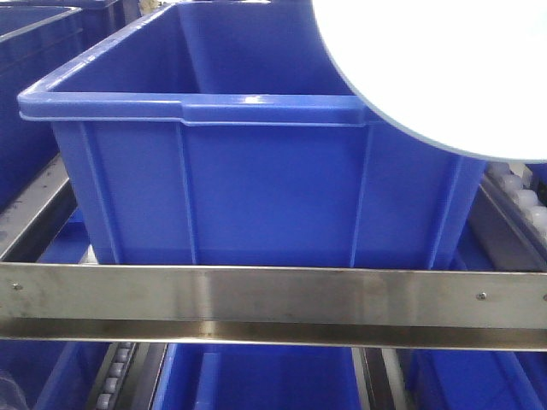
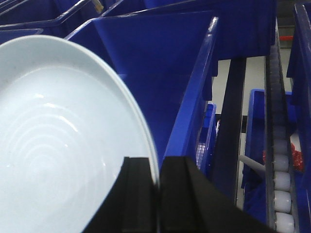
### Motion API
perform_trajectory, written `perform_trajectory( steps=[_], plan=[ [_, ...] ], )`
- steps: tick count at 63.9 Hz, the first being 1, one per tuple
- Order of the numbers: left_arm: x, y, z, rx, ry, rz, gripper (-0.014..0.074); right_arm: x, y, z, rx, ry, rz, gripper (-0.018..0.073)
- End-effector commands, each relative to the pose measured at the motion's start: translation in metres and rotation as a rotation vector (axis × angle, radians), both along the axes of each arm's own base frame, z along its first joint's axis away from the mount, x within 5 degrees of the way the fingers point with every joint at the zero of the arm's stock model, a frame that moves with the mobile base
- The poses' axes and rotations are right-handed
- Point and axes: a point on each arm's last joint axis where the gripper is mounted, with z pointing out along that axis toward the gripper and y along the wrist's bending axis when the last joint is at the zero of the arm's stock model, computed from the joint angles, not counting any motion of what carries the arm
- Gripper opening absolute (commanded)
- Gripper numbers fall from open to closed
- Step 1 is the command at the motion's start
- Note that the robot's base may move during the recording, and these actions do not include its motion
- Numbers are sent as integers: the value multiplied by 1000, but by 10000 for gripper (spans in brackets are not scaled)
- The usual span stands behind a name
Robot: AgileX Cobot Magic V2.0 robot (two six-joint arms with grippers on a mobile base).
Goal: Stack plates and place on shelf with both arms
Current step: 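Move the held plates with the right gripper over the upper blue bin, then lower the plate stack into the blue bin with the right gripper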
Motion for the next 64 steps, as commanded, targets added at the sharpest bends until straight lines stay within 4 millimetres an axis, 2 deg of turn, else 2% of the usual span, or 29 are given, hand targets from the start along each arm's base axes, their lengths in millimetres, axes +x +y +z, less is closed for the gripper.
perform_trajectory(
  steps=[1,47,57,64],
  plan=[
    [1,1,16,-24,-96,10,80,1,-2,20,39,-123,-17,49],
    [1,1,16,-24,-96,10,80,5,0,17,33,-96,-13,49],
    [1,1,16,-24,-96,10,80,20,4,43,40,-126,-14,49],
    [1,1,16,-24,-96,10,80,42,10,67,38,-134,-13,49]
  ],
)
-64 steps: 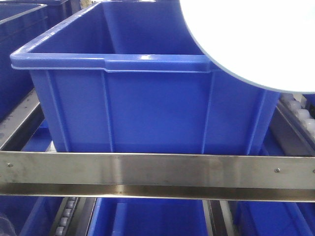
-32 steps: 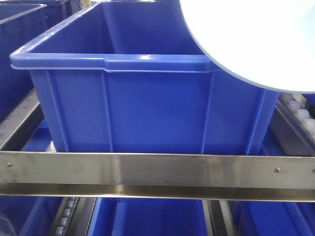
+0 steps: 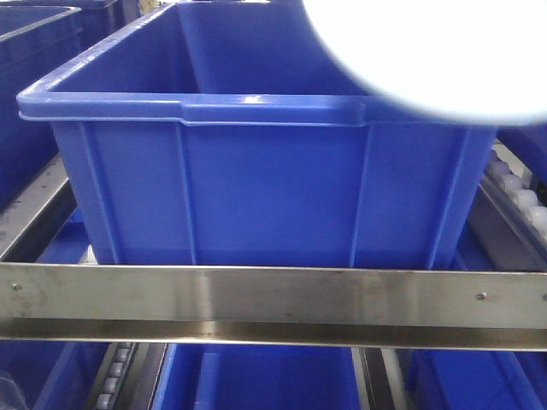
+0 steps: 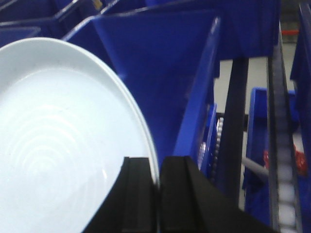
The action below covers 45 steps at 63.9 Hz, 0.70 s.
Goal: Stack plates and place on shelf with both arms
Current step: 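Lower the plate stack into the blue bin with the right gripper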
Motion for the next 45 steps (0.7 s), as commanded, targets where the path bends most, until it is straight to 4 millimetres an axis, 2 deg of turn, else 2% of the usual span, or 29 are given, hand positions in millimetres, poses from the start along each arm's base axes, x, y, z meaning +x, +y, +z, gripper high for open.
perform_trajectory(
  steps=[1,8,12,20,27,34,45],
  plan=[
    [1,1,16,-24,-96,10,80,18,3,40,41,-147,-15,49],
    [1,1,16,-24,-96,10,80,50,12,53,34,-123,-15,49],
    [1,1,16,-24,-96,10,80,76,20,57,27,-98,-13,49],
    [1,1,16,-24,-96,10,80,115,37,56,15,-53,9,49],
    [1,1,16,-24,-96,10,80,148,56,47,6,-22,34,49],
    [1,1,16,-24,-96,10,80,184,75,27,-13,37,52,49],
    [1,1,16,-24,-96,10,80,217,87,1,-28,79,51,49]
  ],
)
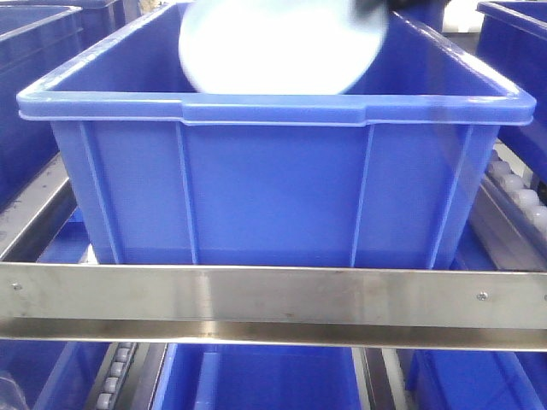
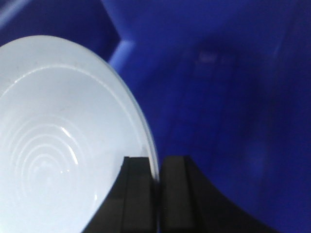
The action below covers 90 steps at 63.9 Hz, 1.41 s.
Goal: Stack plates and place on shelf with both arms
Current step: 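Lower the plate stack into the blue bin with the right gripper, then open the right gripper to release the plates in the bin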
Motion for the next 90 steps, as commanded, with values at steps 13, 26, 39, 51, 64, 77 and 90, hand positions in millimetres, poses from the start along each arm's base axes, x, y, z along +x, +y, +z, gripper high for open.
perform_trajectory(
  steps=[13,26,39,51,64,77,90],
  plan=[
    [1,1,16,-24,-96,10,80,23,7,8,37,-118,-14,98],
    [1,1,16,-24,-96,10,80,25,8,5,38,-121,-15,175],
    [1,1,16,-24,-96,10,80,25,7,6,38,-122,-15,250],
    [1,1,16,-24,-96,10,80,20,6,20,49,-155,-14,294],
    [1,1,16,-24,-96,10,80,16,4,27,50,-155,-12,294],
    [1,1,16,-24,-96,10,80,-3,-2,60,17,-253,8,288],
    [1,1,16,-24,-96,10,80,-34,-12,88,-65,-243,44,131]
  ],
)
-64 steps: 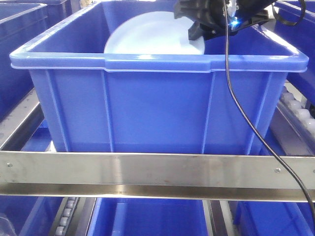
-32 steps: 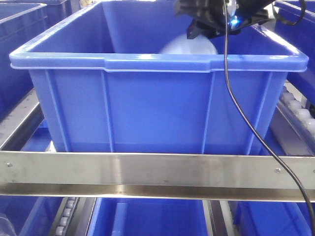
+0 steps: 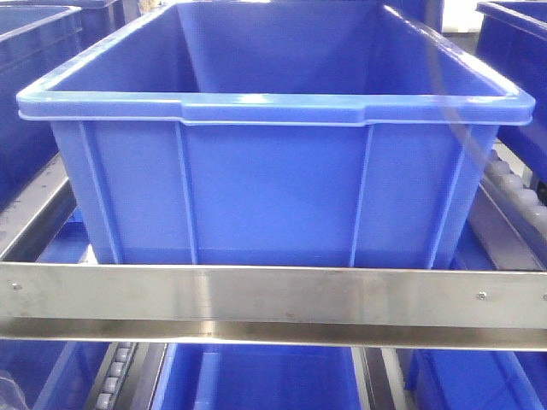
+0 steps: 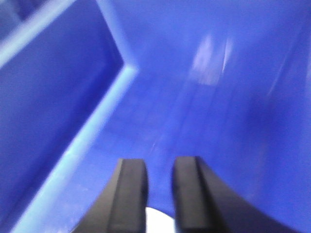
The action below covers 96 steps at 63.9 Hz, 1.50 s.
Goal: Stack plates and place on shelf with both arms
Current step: 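Open the right gripper to release the plates in the bin, then raise the empty right gripper up out of the bin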
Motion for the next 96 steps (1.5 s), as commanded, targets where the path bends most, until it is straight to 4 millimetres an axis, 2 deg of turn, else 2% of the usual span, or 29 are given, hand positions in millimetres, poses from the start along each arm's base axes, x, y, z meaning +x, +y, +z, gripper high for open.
perform_trajectory(
  steps=[1,4,18,38,53,63,75,84,96],
  plan=[
    [1,1,16,-24,-96,10,80,-20,-7,43,7,-130,8,111],
    [1,1,16,-24,-96,10,80,-26,-9,45,0,-108,11,43],
    [1,1,16,-24,-96,10,80,-67,-24,45,6,-131,10,57],
    [1,1,16,-24,-96,10,80,-158,-56,29,44,-240,3,57],
    [1,1,16,-24,-96,10,80,-211,-75,14,63,-289,5,57],
    [1,1,16,-24,-96,10,80,-227,-81,13,72,-315,5,57],
    [1,1,16,-24,-95,10,80,-231,-86,13,63,-311,-29,57],
    [1,1,16,-24,-95,10,80,-232,-95,-3,42,-282,-103,57],
    [1,1,16,-24,-95,10,80,-248,-116,-32,16,-289,-293,57]
  ],
)
